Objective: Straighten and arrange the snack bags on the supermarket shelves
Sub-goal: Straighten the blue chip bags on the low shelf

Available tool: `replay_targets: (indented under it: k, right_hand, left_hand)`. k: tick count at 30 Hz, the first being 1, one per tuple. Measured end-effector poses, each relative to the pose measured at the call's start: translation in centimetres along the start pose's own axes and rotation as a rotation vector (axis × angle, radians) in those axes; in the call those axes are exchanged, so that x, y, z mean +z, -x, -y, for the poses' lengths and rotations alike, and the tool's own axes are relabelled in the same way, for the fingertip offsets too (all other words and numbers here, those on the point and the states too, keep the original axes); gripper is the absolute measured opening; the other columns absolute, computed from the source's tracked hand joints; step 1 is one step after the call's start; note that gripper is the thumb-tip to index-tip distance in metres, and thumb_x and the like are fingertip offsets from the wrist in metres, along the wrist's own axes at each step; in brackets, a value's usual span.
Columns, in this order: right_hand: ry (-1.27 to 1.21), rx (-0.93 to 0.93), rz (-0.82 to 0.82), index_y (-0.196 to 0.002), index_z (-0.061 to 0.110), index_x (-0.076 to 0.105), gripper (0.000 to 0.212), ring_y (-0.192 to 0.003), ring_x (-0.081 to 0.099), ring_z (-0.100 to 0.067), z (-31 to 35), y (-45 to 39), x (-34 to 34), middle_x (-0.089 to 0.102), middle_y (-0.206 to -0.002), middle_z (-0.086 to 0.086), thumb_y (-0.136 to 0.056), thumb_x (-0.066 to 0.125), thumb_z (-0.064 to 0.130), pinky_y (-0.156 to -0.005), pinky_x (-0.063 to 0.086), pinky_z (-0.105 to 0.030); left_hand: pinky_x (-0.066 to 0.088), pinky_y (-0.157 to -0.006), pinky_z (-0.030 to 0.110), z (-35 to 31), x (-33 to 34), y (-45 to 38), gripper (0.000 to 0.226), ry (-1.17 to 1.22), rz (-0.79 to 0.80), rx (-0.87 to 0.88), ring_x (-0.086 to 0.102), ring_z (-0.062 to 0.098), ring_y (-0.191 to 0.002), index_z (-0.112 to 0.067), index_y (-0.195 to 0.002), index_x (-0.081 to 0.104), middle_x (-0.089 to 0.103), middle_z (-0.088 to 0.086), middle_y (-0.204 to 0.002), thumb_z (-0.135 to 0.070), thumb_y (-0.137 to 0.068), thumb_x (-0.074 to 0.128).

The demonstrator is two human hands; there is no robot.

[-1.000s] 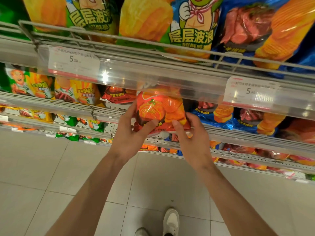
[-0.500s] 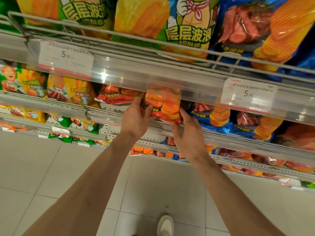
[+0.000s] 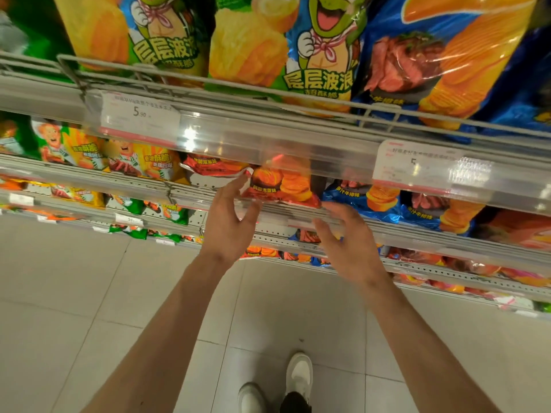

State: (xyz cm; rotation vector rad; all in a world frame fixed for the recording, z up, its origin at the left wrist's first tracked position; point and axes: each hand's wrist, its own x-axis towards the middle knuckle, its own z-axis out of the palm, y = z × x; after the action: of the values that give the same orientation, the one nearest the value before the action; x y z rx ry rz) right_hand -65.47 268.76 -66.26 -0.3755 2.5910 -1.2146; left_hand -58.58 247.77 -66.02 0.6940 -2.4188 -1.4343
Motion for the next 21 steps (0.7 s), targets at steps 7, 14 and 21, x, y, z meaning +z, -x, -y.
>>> replay_targets:
  k: [7, 14, 21]
  right_hand:
    - [-0.281, 0.116, -0.089, -0.100, 0.026, 0.072, 0.005, -0.083, 0.068, 0.002, 2.3, 7.0, -4.3, 0.073, -0.089, 0.018, -0.096, 0.070, 0.027, -0.070, 0.050, -0.010]
    - [-0.287, 0.097, -0.078, -0.095, 0.046, 0.065, 0.007, -0.089, 0.070, 0.000, 6.7, 12.8, -7.4, 0.074, -0.095, 0.021, -0.096, 0.068, 0.039, -0.078, 0.056, -0.023]
    - [-0.306, 0.091, -0.063, -0.106, 0.037, 0.068, 0.016, -0.093, 0.071, -0.003, 11.9, 15.8, -7.3, 0.075, -0.099, 0.015, -0.093, 0.065, 0.047, -0.084, 0.057, -0.028]
  left_hand:
    - [0.054, -0.080, 0.015, -4.7, -4.3, 8.6, 0.023, 0.199, -0.086, -0.129, 0.068, -0.001, -0.096, -0.027, -0.117, 0.064, 0.072, -0.018, -0.107, -0.019, -0.096, 0.070]
    - [0.057, -0.085, 0.030, -9.5, -9.6, 14.9, 0.026, 0.318, -0.180, -0.168, 0.071, 0.014, -0.099, -0.031, -0.112, 0.068, 0.075, -0.011, -0.105, -0.038, -0.087, 0.069]
    - [0.057, -0.089, 0.043, -10.6, -16.5, 17.3, 0.025, 0.406, -0.226, -0.191, 0.074, 0.018, -0.095, -0.026, -0.112, 0.069, 0.076, -0.005, -0.100, -0.032, -0.087, 0.070]
